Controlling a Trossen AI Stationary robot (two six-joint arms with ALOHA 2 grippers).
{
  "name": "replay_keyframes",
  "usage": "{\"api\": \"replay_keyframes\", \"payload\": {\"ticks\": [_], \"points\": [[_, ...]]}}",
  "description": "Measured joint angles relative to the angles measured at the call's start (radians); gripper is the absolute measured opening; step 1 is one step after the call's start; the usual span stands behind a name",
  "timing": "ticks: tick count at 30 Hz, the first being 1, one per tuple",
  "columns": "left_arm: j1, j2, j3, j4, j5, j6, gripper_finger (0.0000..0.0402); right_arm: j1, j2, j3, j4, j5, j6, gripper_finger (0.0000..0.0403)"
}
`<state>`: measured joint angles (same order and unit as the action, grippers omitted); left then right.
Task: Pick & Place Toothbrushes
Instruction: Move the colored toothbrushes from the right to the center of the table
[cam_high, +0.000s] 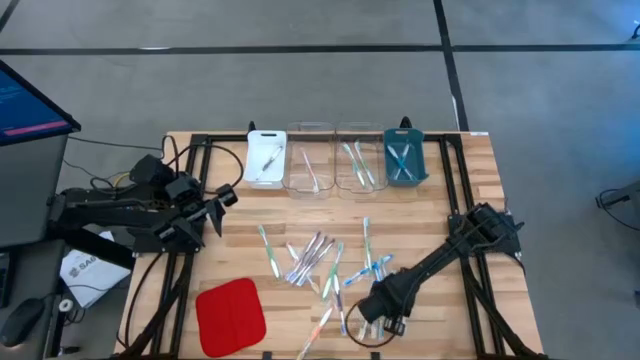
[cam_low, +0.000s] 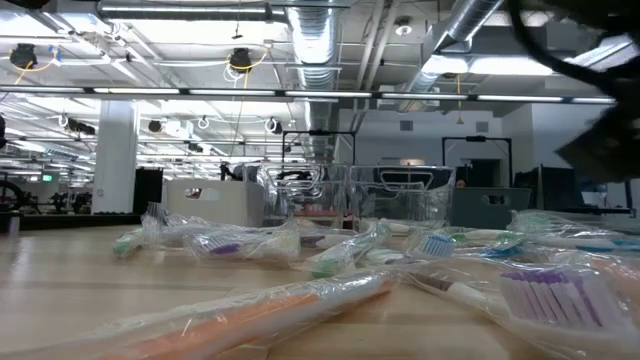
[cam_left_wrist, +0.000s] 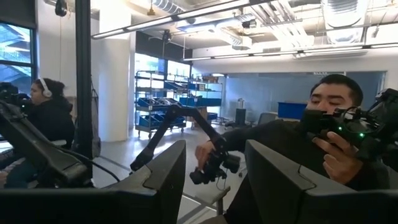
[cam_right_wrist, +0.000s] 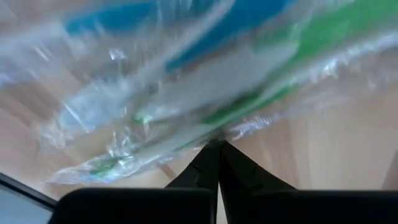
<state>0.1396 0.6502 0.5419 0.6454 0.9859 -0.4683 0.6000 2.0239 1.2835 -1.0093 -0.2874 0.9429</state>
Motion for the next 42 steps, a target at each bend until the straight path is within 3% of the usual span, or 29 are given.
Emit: {"api": "replay_keyframes", "payload": {"ticks": [26, 33, 42], "points": [[0.0, 0.0, 0.0, 0.007, 0.001, 0.0, 0.0159, -0.257, 0.003, 0.028, 0.307, 0.122, -0.267, 0.0], [0.0, 0.0, 0.0, 0.007, 0.005, 0.0, 0.0159, -0.324, 0.008, 0.047, 0.398, 0.217, -0.298, 0.0], [0.0, 0.0, 0.0, 0.007, 0.004, -0.001, 0.0159, -0.367, 0.013, 0.049, 0.431, 0.23, -0.291, 0.0]]}}
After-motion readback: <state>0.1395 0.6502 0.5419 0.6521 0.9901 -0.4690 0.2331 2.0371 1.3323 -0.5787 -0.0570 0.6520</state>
